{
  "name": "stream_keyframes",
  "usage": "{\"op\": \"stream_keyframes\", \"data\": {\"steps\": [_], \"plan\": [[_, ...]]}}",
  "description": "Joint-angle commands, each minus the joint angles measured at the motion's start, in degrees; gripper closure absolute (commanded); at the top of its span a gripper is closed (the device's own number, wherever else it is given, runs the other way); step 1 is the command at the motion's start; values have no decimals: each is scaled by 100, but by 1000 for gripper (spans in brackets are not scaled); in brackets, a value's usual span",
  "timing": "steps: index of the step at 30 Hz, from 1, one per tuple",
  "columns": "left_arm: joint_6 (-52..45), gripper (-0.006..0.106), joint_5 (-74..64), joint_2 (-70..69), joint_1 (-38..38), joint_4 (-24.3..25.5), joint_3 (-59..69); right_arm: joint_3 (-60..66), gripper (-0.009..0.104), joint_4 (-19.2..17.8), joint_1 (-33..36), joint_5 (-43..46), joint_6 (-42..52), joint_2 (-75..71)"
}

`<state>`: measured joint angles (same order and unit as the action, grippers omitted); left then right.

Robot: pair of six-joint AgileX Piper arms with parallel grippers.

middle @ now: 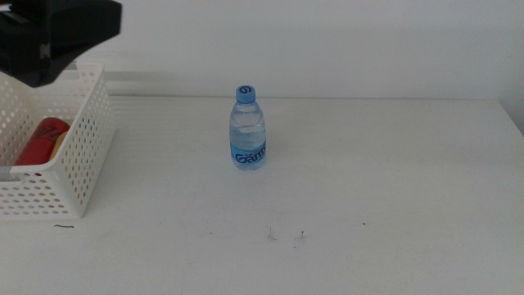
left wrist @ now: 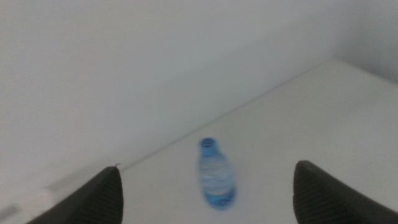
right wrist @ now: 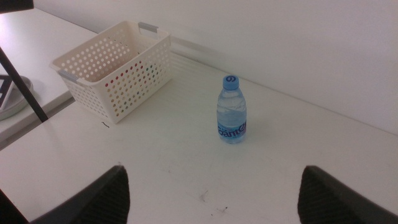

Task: Use arms to grab the bottles and put them into the dustbin to the left of the table.

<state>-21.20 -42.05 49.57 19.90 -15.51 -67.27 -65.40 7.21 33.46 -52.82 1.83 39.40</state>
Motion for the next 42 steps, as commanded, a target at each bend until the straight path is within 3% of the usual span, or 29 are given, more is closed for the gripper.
{"op": "stream_keyframes", "data": {"steps": [1,10,14,18,20,23,33,42], "plan": [[18,7,171,-23,11,396,-20,-43,6,-66,14,57,6,21],[84,7,1627,-31,11,393,569,-43,6,-47,14,57,6,21],[1115,7,1946,-31,14,515,1181,-43,6,-47,14,57,6,21],[1894,7,2507,-31,271,1369,1754,-43,6,-47,14,57,6,21],[2324,7,3210,-19,573,1981,2139,-43,6,-47,14,57,6,21],[2820,7,4269,38,817,2501,2801,-43,6,-47,14,57,6,21],[3022,7,6194,931,867,2445,3938,-43,6,-47,14,57,6,21],[2817,7,7151,1908,867,2538,4037,-43,6,-47,14,57,6,21]]}}
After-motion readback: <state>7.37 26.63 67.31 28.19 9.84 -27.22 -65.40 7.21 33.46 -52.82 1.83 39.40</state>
